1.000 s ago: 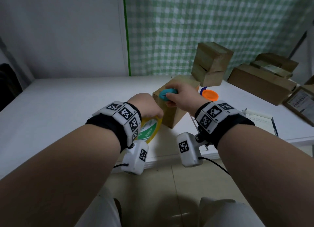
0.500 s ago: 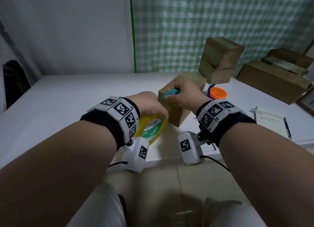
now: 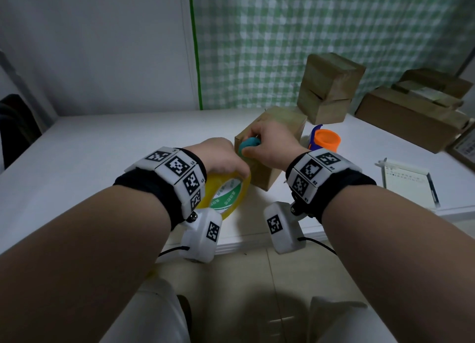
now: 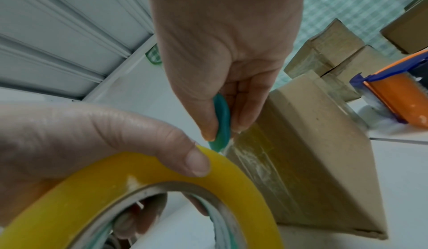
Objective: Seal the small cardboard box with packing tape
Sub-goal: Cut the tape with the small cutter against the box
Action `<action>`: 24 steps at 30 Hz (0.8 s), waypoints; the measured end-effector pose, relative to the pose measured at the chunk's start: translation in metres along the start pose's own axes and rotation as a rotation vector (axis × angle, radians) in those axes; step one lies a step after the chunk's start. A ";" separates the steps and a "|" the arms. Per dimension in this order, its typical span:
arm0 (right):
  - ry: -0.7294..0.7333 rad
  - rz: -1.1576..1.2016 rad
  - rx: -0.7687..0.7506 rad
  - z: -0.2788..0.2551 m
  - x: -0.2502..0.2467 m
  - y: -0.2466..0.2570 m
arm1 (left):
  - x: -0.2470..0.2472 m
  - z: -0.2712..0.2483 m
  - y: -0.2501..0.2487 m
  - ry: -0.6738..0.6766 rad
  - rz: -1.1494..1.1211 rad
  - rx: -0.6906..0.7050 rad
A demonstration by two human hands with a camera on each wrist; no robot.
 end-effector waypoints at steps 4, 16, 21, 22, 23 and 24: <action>-0.001 -0.032 -0.005 0.000 0.000 0.001 | 0.000 0.000 -0.001 -0.003 0.019 0.007; 0.026 -0.039 -0.042 0.001 -0.005 -0.001 | 0.000 0.000 -0.003 0.005 0.007 -0.035; 0.042 0.041 -0.020 0.001 -0.008 -0.005 | 0.001 -0.001 -0.004 -0.002 0.008 -0.032; 0.050 0.041 -0.019 0.001 -0.008 -0.005 | 0.001 -0.001 -0.004 -0.004 0.007 -0.031; 0.059 0.045 -0.019 0.001 -0.009 -0.004 | 0.001 -0.001 -0.004 -0.008 0.005 -0.029; 0.068 0.056 -0.015 0.000 -0.009 -0.004 | 0.001 -0.002 -0.004 -0.010 0.004 -0.028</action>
Point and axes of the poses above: each hand's wrist, its own z-axis towards the middle knuckle, its own x-axis out of the palm, y = z × x, the point moved 2 cm from there along z, towards the middle knuckle, and after that the axes turned 2 degrees about -x, right-handed, at the moved point
